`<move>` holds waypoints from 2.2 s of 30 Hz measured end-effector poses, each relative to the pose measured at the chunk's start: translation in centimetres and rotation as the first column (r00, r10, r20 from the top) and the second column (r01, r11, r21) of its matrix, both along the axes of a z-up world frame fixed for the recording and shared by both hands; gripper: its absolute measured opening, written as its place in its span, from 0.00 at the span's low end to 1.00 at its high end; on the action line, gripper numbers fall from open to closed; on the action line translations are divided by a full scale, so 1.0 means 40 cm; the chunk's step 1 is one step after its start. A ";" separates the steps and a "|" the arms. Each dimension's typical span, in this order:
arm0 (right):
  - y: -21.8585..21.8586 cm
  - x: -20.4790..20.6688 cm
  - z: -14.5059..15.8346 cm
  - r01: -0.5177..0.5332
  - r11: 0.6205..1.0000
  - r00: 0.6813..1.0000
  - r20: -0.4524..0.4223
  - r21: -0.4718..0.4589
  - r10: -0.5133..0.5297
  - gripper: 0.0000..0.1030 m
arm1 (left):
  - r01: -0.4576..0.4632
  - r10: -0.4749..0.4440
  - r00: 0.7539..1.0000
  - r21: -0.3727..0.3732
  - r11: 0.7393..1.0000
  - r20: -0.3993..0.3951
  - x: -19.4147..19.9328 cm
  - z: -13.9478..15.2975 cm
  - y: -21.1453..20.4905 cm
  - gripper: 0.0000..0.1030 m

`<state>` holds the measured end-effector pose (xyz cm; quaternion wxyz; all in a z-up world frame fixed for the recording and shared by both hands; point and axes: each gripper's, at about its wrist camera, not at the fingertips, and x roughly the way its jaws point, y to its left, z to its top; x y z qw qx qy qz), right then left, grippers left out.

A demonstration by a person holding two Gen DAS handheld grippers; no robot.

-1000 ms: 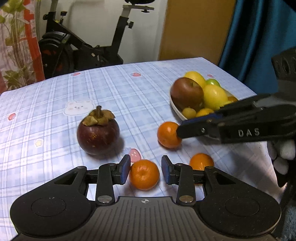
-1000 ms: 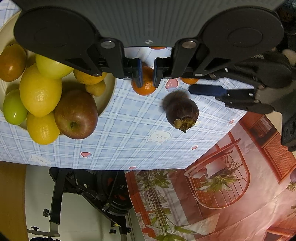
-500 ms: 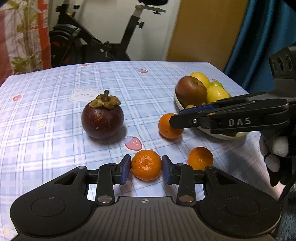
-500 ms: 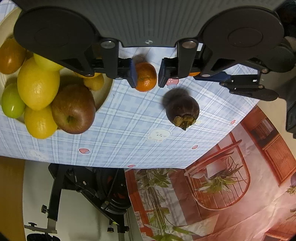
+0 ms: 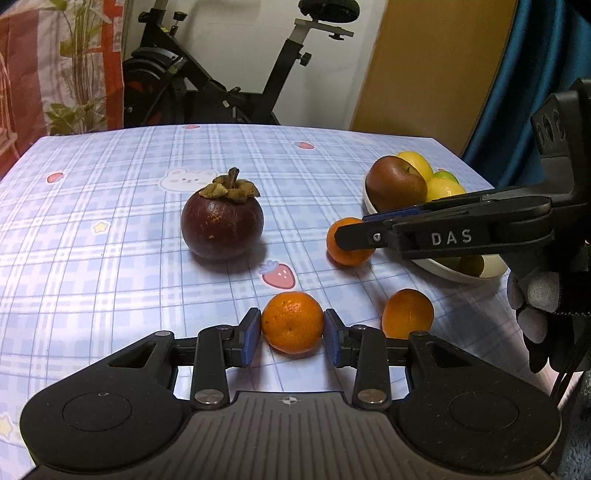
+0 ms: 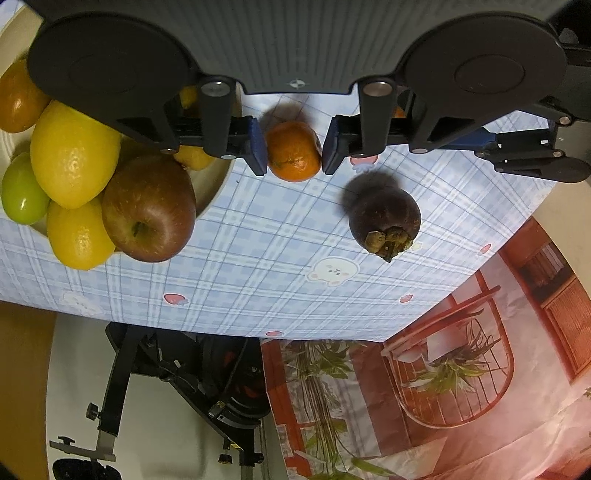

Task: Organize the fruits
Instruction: 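Lift and carry both held tangerines over the beige plate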

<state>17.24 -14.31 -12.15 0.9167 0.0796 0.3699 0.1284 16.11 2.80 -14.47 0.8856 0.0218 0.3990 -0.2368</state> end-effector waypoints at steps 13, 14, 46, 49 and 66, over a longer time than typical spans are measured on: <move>0.025 -0.014 -0.003 -0.035 0.999 0.999 0.027 -0.040 0.037 0.35 | -0.034 0.034 0.999 0.003 0.999 0.015 -0.015 0.007 0.012 0.37; 0.022 -0.018 0.001 -0.031 0.999 0.999 0.034 -0.030 0.032 0.35 | -0.037 0.037 0.999 0.000 0.999 0.018 -0.014 0.011 0.014 0.37; -0.199 -0.272 0.049 0.279 0.954 0.918 0.263 0.110 -0.298 0.35 | 0.204 -0.209 0.971 0.052 0.978 0.117 0.043 0.137 -0.303 0.37; -0.226 -0.284 0.044 0.322 0.940 0.896 0.285 0.110 -0.341 0.35 | 0.214 -0.220 0.969 0.062 0.975 0.109 0.050 0.129 -0.330 0.37; -0.341 -0.230 -0.031 0.391 0.915 0.859 0.315 0.103 -0.403 0.35 | 0.238 -0.254 0.960 0.137 0.962 0.115 0.052 0.103 -0.392 0.37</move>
